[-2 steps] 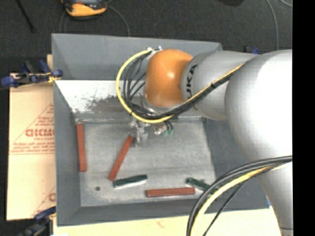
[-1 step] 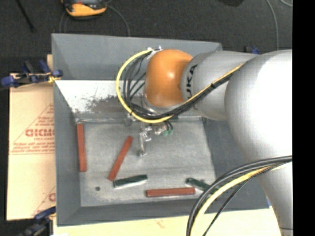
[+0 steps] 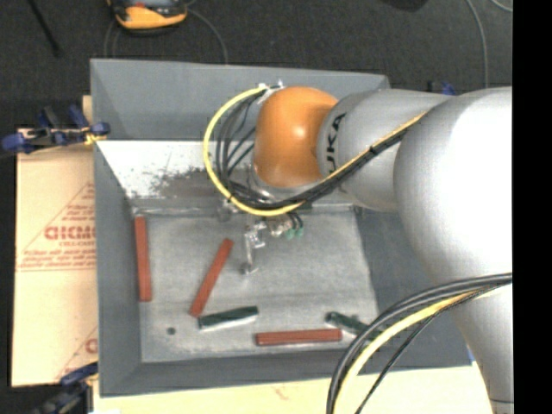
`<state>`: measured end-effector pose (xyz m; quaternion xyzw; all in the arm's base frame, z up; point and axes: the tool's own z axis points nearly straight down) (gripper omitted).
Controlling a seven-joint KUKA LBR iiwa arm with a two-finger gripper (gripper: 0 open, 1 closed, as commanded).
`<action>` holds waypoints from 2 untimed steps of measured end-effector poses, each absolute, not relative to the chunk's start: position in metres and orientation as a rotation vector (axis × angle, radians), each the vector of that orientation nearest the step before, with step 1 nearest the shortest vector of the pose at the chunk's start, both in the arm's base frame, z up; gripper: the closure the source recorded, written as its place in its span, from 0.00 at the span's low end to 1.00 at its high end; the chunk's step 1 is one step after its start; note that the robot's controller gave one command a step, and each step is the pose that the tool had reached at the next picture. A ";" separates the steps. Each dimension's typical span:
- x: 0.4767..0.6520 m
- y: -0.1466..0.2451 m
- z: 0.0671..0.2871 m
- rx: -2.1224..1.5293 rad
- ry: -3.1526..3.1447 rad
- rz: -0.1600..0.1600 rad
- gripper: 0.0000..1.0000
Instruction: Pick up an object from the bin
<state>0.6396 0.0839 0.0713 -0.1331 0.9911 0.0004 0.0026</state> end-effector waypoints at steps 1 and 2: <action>0.630 0.144 0.071 -0.956 2.986 0.001 1.00; 0.630 0.144 0.071 -0.955 2.987 0.002 1.00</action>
Offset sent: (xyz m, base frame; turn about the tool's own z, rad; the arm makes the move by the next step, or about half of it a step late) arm 0.0000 0.0000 0.0000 0.0000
